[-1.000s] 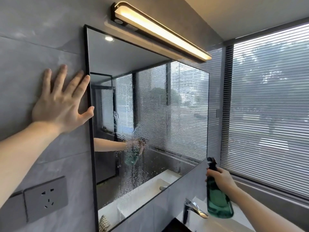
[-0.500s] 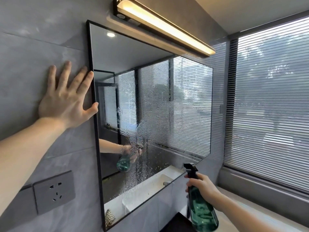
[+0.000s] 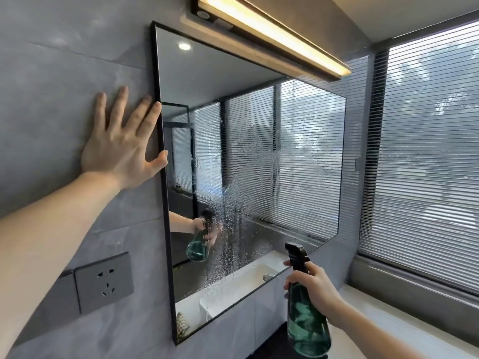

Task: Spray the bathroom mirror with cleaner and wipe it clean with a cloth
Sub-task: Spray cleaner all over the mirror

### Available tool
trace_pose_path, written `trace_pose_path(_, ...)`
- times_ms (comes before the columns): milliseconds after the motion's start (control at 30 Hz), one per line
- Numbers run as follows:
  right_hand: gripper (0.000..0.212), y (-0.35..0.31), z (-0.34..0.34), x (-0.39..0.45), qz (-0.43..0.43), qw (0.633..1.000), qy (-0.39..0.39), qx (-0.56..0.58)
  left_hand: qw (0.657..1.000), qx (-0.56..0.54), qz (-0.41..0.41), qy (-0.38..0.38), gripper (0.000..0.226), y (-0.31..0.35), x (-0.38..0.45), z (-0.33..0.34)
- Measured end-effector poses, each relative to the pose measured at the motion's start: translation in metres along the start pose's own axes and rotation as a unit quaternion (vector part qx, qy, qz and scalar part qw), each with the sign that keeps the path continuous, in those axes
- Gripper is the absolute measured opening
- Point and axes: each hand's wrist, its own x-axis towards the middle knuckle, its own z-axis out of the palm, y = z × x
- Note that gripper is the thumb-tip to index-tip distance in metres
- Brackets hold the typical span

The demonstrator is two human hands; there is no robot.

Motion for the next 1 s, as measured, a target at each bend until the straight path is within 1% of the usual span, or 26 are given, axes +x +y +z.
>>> trace_pose_path(133, 0.051, -0.013, -0.004, 0.007, -0.023, 0.998, 0.045, 0.035, 1.0, 0.002, 0.004, -0.001, 0.098, 0.0, 0.0, -0.001)
trace_pose_path(267, 0.054, -0.021, -0.003, 0.006, -0.022, 0.998, 0.048, 0.026, 1.0, 0.005, 0.004, -0.002, 0.099, -0.001, 0.001, -0.001)
trace_pose_path(400, 0.05, -0.014, 0.001, -0.005, -0.005, 1.0, 0.019, 0.014, 1.0, 0.01, 0.002, -0.001, 0.099, 0.0, 0.0, 0.001)
trace_pose_path(500, 0.051, -0.009, 0.009, -0.017, 0.017, 1.0, -0.021, -0.001, 1.0, 0.009, 0.002, 0.002, 0.099, 0.0, -0.001, 0.001)
trace_pose_path(600, 0.052, -0.002, 0.02, -0.032, 0.038, 0.993, -0.091, -0.063, 1.0, 0.008, 0.003, 0.004, 0.098, 0.0, -0.001, 0.0)
trace_pose_path(667, 0.052, 0.005, 0.026, -0.039, 0.044, 0.987, -0.117, -0.1, 1.0, 0.008, 0.004, 0.006, 0.097, 0.0, 0.0, 0.001)
trace_pose_path(800, 0.052, 0.019, 0.031, -0.043, 0.066, 0.984, -0.118, -0.115, 1.0, 0.009, 0.002, 0.002, 0.097, -0.001, -0.001, 0.0)
trace_pose_path(867, 0.046, 0.021, 0.032, -0.046, 0.079, 0.98, -0.131, -0.125, 1.0, 0.015, 0.004, 0.001, 0.097, -0.001, 0.0, 0.0)
trace_pose_path(933, 0.033, 0.022, 0.032, -0.051, 0.083, 0.975, -0.137, -0.156, 1.0, 0.018, 0.005, 0.0, 0.096, 0.0, 0.0, 0.0)
trace_pose_path(1000, 0.031, 0.024, 0.03, -0.054, 0.082, 0.972, -0.136, -0.172, 1.0, 0.021, 0.003, 0.0, 0.096, 0.0, 0.0, 0.0)
